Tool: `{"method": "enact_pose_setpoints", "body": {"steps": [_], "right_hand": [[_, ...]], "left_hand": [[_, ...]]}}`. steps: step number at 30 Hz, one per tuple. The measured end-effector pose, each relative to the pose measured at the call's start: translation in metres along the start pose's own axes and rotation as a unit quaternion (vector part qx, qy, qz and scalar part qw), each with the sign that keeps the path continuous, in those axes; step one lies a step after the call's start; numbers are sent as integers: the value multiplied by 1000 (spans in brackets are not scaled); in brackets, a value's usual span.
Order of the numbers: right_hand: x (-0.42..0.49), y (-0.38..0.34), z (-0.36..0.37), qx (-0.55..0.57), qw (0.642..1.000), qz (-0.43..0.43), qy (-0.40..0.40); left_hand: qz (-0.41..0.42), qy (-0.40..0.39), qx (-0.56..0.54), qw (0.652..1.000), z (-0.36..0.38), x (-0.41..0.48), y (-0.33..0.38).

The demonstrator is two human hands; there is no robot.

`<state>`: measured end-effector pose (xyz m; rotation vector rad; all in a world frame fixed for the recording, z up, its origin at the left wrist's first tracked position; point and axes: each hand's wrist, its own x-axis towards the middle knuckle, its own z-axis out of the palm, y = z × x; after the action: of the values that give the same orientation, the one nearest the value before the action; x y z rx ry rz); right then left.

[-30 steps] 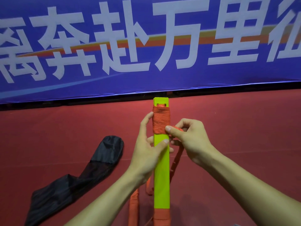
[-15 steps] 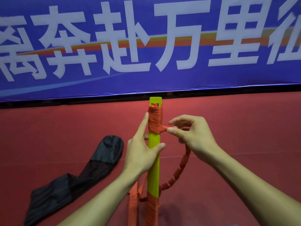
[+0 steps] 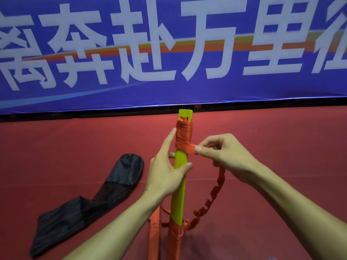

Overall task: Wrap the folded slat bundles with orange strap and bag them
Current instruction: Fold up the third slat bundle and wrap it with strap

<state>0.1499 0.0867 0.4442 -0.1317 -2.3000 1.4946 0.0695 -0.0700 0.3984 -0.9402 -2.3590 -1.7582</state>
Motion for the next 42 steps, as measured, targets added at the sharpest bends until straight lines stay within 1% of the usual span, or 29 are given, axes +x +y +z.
{"method": "enact_pose_setpoints", "body": {"steps": [2,4,7,10,13,15,17,20,24,31,35,39,42], "right_hand": [[0,1,1,-6,1000,-15,18],[0,1,1,19,999,-14,35],[0,2,0,42,998,12,43],[2,3,-1,46,995,43,77],[3,6,-2,37,991,43,119],[4,7,-2,31,989,35,137],[5,8,-1,32,988,27,146],[4,9,2,53,989,18,134],[4,8,2,80,990,11,116],[-2,4,-3,75,994,6,77],[1,4,-2,66,992,17,101],[4,5,1,42,990,-4,135],[4,5,3,57,991,6,120]], "left_hand": [[-4,-4,3,1000,0,0,1],[-14,-15,-12,1000,0,0,0],[-28,-34,-42,998,2,1,1],[-31,-56,-68,996,6,-2,4],[-27,-93,-116,988,7,-5,11],[-10,-114,-146,983,7,-8,16],[3,-130,-166,977,7,-10,20],[8,-145,-191,971,10,-15,24],[2,-129,-224,966,14,-17,27],[10,-97,-219,971,15,-14,24],[10,-97,-240,966,16,-14,22],[23,-85,-255,963,18,-16,23],[24,-84,-240,967,17,-15,21]]}}
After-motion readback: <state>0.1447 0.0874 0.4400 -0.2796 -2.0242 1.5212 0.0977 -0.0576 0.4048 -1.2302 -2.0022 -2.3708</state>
